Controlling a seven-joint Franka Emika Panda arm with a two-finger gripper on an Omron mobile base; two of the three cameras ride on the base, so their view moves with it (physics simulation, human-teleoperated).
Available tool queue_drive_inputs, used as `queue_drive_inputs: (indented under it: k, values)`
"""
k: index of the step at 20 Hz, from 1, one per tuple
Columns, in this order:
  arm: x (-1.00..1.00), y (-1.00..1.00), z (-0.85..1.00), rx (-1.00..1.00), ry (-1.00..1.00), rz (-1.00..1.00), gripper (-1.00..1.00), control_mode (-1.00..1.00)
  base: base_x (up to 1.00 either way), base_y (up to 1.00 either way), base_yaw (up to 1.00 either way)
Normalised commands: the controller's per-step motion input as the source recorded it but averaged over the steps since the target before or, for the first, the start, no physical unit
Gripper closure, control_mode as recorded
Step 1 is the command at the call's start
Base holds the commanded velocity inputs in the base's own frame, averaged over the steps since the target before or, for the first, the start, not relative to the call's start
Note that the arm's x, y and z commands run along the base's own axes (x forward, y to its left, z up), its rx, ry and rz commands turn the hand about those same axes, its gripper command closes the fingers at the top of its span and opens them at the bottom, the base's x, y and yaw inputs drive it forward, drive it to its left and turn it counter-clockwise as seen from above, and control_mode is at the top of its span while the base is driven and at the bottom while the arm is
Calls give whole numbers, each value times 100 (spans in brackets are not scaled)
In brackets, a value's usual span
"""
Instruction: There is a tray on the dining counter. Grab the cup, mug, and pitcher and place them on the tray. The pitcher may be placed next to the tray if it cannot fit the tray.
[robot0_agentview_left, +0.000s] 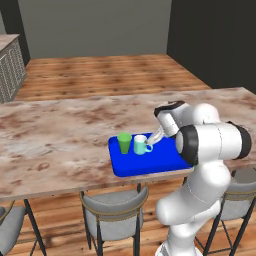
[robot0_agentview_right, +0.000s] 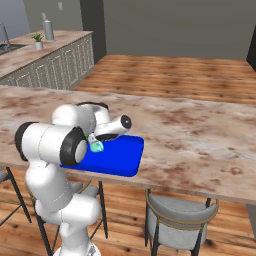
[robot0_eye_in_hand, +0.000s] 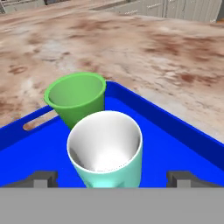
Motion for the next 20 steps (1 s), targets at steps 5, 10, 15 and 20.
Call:
queue_drive_inputs:
  k: [5,10,15,20]
  values:
    - [-33,0,54,0,0,0,-100,-100,0,0,0]
    - [-59,-2,61,0,-1,-1,-100,-100,0,0,0]
    - [-70,-12,66,0,0,-13,-100,-100,0,0,0]
    - [-60,-34,43,0,2,-35,-100,-100,0,0,0]
